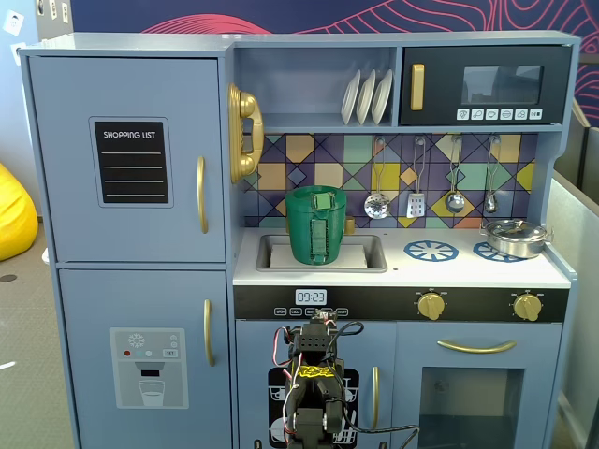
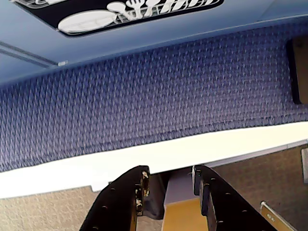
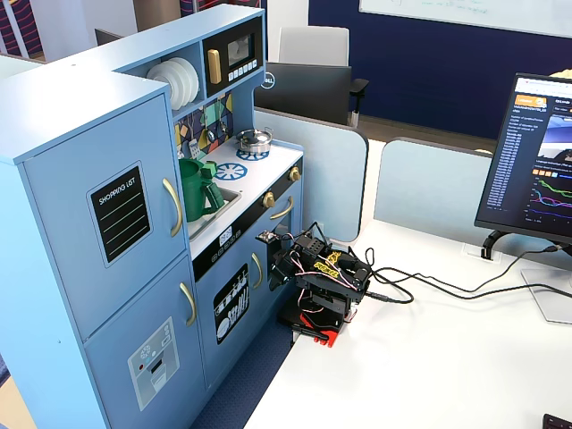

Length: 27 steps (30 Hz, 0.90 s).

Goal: Pick up the lid from the counter and put it on the green recipient

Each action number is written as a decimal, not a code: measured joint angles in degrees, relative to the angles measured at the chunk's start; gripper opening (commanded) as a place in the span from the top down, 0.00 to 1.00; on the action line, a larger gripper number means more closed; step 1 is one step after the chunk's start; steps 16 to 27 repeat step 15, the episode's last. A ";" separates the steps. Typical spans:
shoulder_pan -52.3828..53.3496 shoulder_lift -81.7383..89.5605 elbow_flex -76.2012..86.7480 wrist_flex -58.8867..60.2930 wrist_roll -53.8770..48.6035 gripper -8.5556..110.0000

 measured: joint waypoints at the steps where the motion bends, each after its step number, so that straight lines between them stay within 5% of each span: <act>1: 0.00 0.00 0.00 0.00 0.00 0.91; 27: 0.53 0.00 0.00 0.00 0.00 0.91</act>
